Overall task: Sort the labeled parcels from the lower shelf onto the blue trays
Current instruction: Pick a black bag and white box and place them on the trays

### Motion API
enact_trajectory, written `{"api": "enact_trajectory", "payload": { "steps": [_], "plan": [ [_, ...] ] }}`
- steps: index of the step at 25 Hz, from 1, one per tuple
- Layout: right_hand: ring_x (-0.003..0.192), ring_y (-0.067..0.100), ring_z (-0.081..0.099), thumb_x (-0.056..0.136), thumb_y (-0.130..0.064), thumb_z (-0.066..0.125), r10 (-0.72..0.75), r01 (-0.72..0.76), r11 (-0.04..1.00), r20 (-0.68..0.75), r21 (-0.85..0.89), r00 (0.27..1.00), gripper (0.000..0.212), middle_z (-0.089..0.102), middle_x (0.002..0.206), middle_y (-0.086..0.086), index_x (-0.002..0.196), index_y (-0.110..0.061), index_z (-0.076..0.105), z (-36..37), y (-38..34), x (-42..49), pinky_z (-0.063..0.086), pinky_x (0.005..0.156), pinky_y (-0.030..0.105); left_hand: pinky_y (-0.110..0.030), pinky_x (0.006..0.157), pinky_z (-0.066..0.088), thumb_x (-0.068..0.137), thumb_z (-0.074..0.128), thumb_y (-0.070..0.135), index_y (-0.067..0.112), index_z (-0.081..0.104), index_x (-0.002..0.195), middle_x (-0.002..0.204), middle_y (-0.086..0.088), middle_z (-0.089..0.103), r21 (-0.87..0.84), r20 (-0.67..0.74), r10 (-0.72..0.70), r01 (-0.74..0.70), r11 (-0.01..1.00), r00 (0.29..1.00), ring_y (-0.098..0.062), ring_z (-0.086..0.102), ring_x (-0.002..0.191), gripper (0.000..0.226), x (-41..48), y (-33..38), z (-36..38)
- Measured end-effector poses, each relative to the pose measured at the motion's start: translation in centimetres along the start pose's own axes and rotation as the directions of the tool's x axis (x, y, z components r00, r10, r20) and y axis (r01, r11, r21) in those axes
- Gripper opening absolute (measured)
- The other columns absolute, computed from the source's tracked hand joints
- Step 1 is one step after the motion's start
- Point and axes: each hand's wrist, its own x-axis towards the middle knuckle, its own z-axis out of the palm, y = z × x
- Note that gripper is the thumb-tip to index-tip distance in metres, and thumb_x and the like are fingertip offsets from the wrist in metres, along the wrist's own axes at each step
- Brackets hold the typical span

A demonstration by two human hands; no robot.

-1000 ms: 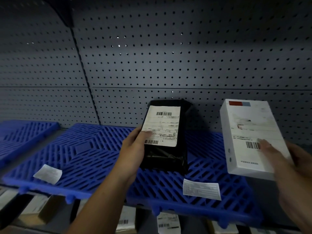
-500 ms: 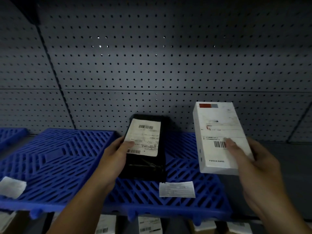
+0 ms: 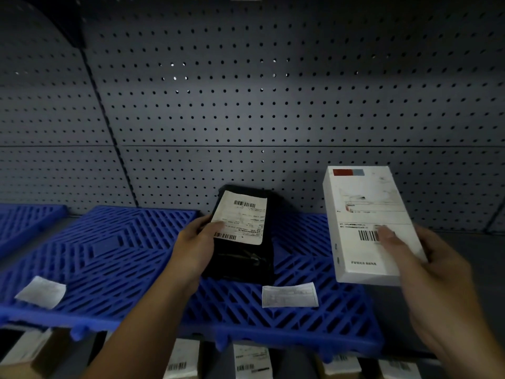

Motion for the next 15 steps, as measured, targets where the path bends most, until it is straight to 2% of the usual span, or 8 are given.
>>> {"api": "enact_trajectory", "payload": {
  "steps": [4,6,7,9,11,13,15],
  "plan": [
    [0.083,0.007,0.078,0.058,-0.063,0.081,0.006,-0.007,1.0,-0.02,-0.008,1.0,0.047,0.08,0.097,-0.016,0.102,-0.047,0.074,0.2,0.1,0.1,0.06,0.059,0.02,-0.04,0.088,0.06,0.101,0.059,0.033,0.02,0.066,0.127,0.108,0.001,0.074,0.056,-0.014,-0.009,0.01,0.998,1.0,-0.021,0.072,0.099,0.029,0.8,-0.3,0.6],
    [0.083,0.008,0.078,0.054,-0.071,0.081,0.012,-0.012,1.0,-0.031,-0.014,0.999,0.057,0.08,0.098,-0.015,0.105,-0.048,0.073,0.0,-0.1,0.0,0.061,0.062,0.025,-0.034,0.085,0.058,0.103,0.055,0.036,0.019,0.061,0.135,0.116,0.004,0.069,0.207,-0.048,0.098,-0.086,0.975,0.994,-0.016,0.067,0.103,0.036,0.7,-0.4,0.7],
    [0.084,0.008,0.078,0.051,-0.076,0.08,0.021,-0.022,0.999,-0.032,-0.023,0.999,0.063,0.08,0.099,-0.015,0.107,-0.049,0.072,0.0,-0.1,-0.1,0.062,0.065,0.029,-0.036,0.09,0.057,0.104,0.053,0.038,0.02,0.057,0.14,0.125,0.004,0.066,0.293,-0.069,0.189,-0.161,0.942,0.98,-0.016,0.064,0.109,0.041,0.3,-0.6,0.5],
    [0.085,0.009,0.078,0.048,-0.08,0.079,0.045,-0.046,0.999,-0.024,-0.027,0.999,0.07,0.08,0.1,-0.014,0.109,-0.048,0.071,-0.3,-0.3,-0.2,0.062,0.071,0.035,-0.041,0.101,0.053,0.104,0.052,0.041,0.023,0.054,0.144,0.134,0.009,0.058,0.428,-0.058,0.454,-0.389,0.816,0.889,-0.013,0.057,0.122,0.044,-1.6,-1.1,-0.2],
    [0.086,0.009,0.078,0.052,-0.073,0.081,0.048,-0.048,0.999,-0.015,-0.011,0.999,0.064,0.08,0.101,-0.014,0.109,-0.046,0.072,-0.4,-0.4,-0.4,0.063,0.067,0.031,-0.034,0.105,0.046,0.104,0.049,0.044,0.031,0.059,0.137,0.132,0.02,0.057,0.519,0.108,0.689,-0.632,0.576,0.717,-0.006,0.052,0.127,0.037,-4.8,-2.0,-0.3],
    [0.085,0.006,0.078,0.057,-0.066,0.081,0.066,-0.066,0.998,0.017,-0.001,0.998,0.053,0.079,0.099,-0.016,0.105,-0.047,0.073,-0.3,-0.8,-0.7,0.061,0.062,0.023,-0.024,0.104,0.037,0.103,0.049,0.048,0.041,0.061,0.13,0.127,0.029,0.057,0.543,0.331,0.723,-0.749,0.38,0.607,-0.002,0.052,0.125,0.031,-7.7,-3.1,0.4],
    [0.086,0.005,0.077,0.06,-0.064,0.082,0.072,-0.072,0.997,0.047,-0.005,0.996,0.048,0.08,0.099,-0.016,0.105,-0.046,0.074,-0.3,-0.6,-0.6,0.06,0.062,0.019,-0.022,0.102,0.035,0.102,0.051,0.047,0.042,0.063,0.126,0.121,0.031,0.059,0.53,0.459,0.691,-0.796,0.291,0.559,0.002,0.054,0.12,0.027,-9.7,-4.0,1.5]
  ]
}}
